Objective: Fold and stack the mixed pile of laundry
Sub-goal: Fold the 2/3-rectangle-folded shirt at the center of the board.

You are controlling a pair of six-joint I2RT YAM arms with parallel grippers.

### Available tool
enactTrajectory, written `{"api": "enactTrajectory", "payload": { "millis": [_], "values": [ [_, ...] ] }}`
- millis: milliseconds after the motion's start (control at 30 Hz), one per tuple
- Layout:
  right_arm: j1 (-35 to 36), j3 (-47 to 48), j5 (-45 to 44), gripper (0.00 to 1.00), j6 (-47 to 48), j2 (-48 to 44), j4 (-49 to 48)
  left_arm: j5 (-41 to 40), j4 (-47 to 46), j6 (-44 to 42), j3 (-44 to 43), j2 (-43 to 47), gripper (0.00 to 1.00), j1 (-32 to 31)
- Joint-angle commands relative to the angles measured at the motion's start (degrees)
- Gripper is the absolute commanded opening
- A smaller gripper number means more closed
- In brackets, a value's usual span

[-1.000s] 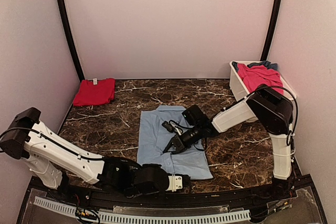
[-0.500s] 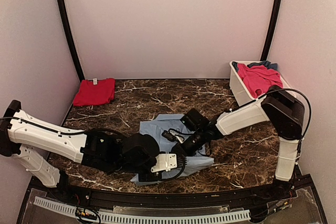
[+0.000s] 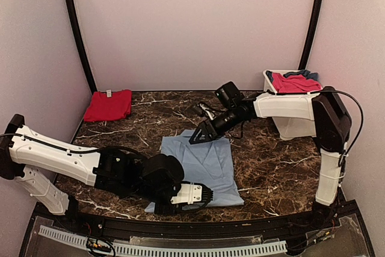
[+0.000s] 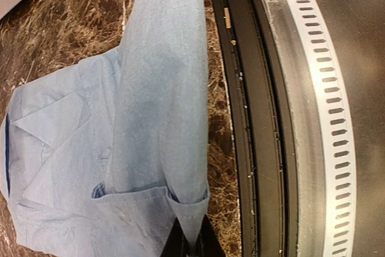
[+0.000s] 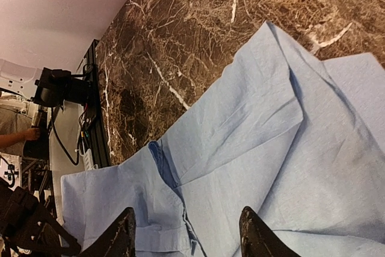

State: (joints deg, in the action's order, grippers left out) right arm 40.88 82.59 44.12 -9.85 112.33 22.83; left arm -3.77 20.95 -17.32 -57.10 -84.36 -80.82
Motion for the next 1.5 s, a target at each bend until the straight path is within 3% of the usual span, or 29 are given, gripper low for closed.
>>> {"api": "enactTrajectory", "payload": {
  "millis": [0, 167, 333, 600, 867, 1200, 1467],
  "values": [
    [-4.1, 4.7, 0.2, 0.53, 3.3, 3.6, 3.5, 7.7, 5.0, 0.5, -2.6, 1.1, 0.0, 0.1],
    [-6.3, 11.7, -4.1, 0.43, 7.1, 10.7, 7.4, 11.2, 8.4, 0.8, -5.5, 0.3, 0.0, 0.5],
    [-6.5, 19.1, -6.4, 0.39, 8.5, 18.2, 9.5, 13.3, 7.6, -0.2, -6.9, 0.6, 0.0, 3.8],
    [-6.6, 23.4, -6.9, 0.28, 11.3, 24.1, 11.9, 12.5, 8.0, -7.6, -12.0, -4.3, 0.0, 11.7],
    [-6.6, 21.0, -3.6, 0.23, 12.5, 24.8, 10.4, 10.2, 7.6, -18.1, -18.2, -10.2, 0.0, 18.7],
    [-5.5, 18.8, -0.2, 0.2, 13.1, 23.6, 10.5, 7.0, -1.1, -30.7, -18.2, -16.6, 0.0, 24.3],
    [-3.9, 15.6, 1.1, 0.18, 12.6, 23.0, 9.4, 2.1, -16.6, -37.6, -13.2, -22.0, 0.0, 25.2]
  ]
}}
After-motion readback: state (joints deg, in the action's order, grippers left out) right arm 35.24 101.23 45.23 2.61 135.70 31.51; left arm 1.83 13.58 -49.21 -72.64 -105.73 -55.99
